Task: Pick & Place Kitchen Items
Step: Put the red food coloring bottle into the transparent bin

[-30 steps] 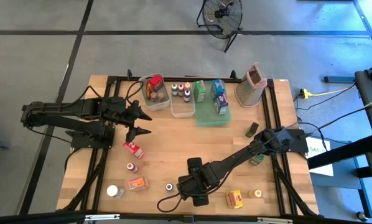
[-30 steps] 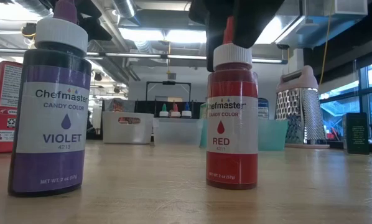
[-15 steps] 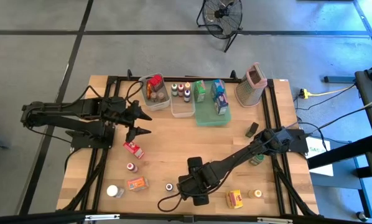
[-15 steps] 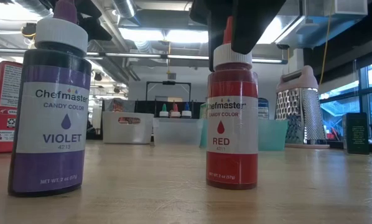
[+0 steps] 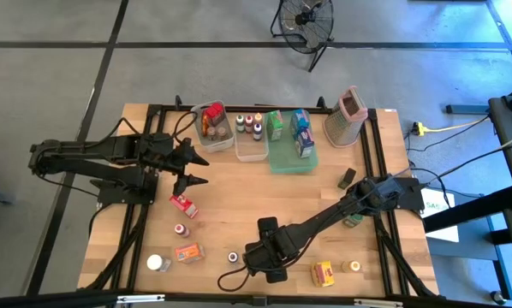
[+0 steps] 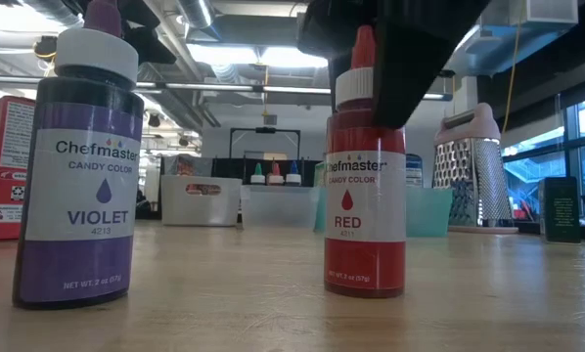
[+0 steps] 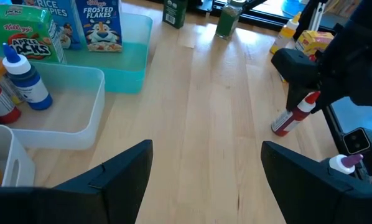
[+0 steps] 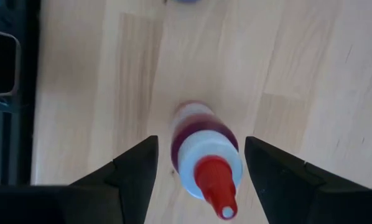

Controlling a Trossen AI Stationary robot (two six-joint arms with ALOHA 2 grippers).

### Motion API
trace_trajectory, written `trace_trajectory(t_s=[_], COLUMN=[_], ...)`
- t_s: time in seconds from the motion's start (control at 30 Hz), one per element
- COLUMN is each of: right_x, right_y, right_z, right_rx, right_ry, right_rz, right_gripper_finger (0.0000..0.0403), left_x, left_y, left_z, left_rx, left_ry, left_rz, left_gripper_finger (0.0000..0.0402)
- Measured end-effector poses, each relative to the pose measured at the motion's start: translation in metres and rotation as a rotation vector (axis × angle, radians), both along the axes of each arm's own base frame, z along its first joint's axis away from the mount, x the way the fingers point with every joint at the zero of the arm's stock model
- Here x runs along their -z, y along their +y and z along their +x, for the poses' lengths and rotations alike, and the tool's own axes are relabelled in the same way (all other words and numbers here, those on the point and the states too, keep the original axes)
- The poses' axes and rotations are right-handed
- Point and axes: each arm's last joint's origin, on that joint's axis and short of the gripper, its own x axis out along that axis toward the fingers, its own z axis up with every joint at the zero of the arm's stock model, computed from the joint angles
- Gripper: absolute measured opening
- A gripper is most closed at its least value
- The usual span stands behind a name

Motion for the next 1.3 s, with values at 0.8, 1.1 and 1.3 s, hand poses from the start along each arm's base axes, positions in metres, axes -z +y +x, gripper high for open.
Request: trace_trajectory(t_s=[0.8,1.1,1.3], right_x=[0.0016,0.0016,0.0014], right_y=[-0.0007,-0.0008,-0.0009], right_z=[0.0014,0.0014,0.0015], right_rx=[0.004,0.005,0.007], right_ry=[0.002,0.002,0.000], right_rz=[0.005,0.005,0.003], right_gripper_finger=[0.0153,0.0157,0.0144], left_x=[0.0000,0.0000,0.0001], left_y=[0.0000,0.0000,0.0000], left_z=[0.0001,0.0000,0.0001], left_rx=[0.001,0.001,0.001], left_ry=[0.000,0.000,0.000], left_rz=[0.002,0.002,0.002], left_gripper_finger=[0.0295,0.0294,0.0295])
